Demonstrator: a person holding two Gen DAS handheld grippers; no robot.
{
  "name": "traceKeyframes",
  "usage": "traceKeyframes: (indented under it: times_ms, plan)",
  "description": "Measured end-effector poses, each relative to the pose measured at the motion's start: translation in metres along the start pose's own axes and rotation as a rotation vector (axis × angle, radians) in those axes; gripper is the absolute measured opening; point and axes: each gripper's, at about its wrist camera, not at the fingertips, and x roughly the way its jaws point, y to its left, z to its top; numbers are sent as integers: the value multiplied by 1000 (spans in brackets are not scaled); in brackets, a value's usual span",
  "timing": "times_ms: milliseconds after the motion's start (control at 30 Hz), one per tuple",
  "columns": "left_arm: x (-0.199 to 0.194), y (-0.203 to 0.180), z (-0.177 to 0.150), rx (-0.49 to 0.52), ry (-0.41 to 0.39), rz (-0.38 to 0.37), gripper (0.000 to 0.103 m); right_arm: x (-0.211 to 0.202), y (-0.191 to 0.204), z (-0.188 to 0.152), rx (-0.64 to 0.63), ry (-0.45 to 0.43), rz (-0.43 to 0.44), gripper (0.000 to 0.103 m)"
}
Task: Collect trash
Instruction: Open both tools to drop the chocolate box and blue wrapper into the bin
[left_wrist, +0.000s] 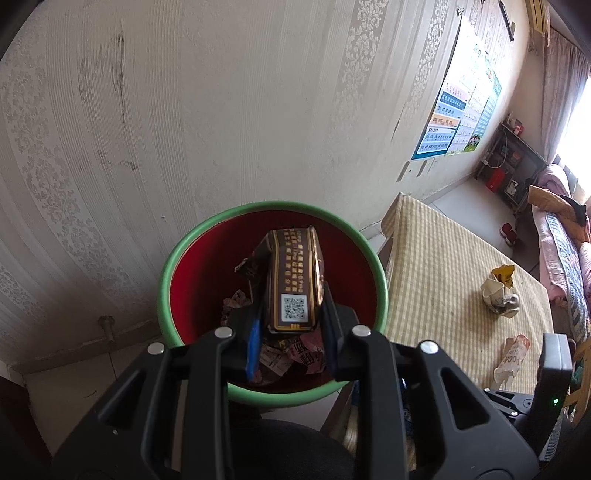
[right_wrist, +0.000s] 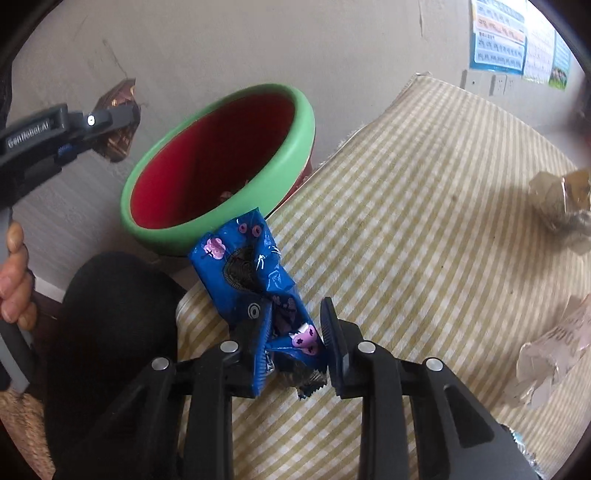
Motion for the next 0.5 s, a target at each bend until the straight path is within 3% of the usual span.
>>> traceKeyframes:
  times_ms: [33,67,267,500]
  plan:
    - [1,0,0,1,1,0,25,-2,-1,-1,2,-6,2,12]
    - [1,1,-1,1,3,1,25,-5,-3,-1,8,-11,9,9]
    - [5,2,0,3,8,7,26,-35,-13,10,65,-109,30,9]
    - [13,6,-1,-4,24,16,25,-58,-19,39,158,-201,118,11]
